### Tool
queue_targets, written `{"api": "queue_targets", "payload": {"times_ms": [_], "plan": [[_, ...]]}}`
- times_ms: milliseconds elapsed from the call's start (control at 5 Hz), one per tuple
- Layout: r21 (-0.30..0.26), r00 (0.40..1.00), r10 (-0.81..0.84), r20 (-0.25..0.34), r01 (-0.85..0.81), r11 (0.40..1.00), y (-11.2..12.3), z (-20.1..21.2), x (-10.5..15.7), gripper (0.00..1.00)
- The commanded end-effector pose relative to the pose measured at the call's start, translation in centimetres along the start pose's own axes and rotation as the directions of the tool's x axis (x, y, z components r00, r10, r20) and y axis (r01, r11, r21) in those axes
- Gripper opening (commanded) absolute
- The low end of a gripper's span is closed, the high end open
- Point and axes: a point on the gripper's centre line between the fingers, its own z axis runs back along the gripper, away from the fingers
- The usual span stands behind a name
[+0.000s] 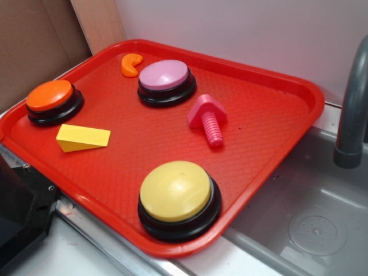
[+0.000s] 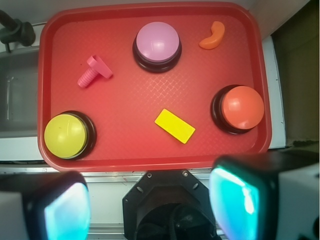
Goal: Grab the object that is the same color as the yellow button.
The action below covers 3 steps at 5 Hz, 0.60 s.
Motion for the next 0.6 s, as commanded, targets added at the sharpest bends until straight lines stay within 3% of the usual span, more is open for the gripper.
{"api": "queue_targets", "payload": {"times_ms": [0,400], "plan": [[0.0,1.0,0.0,0.0,0.0,1.0,0.0,0.0,0.0,1.0],[-0.02,0.987,-0.155,0.037,0.156,0.988,1.4,-1.8,0.2,1.0]]}}
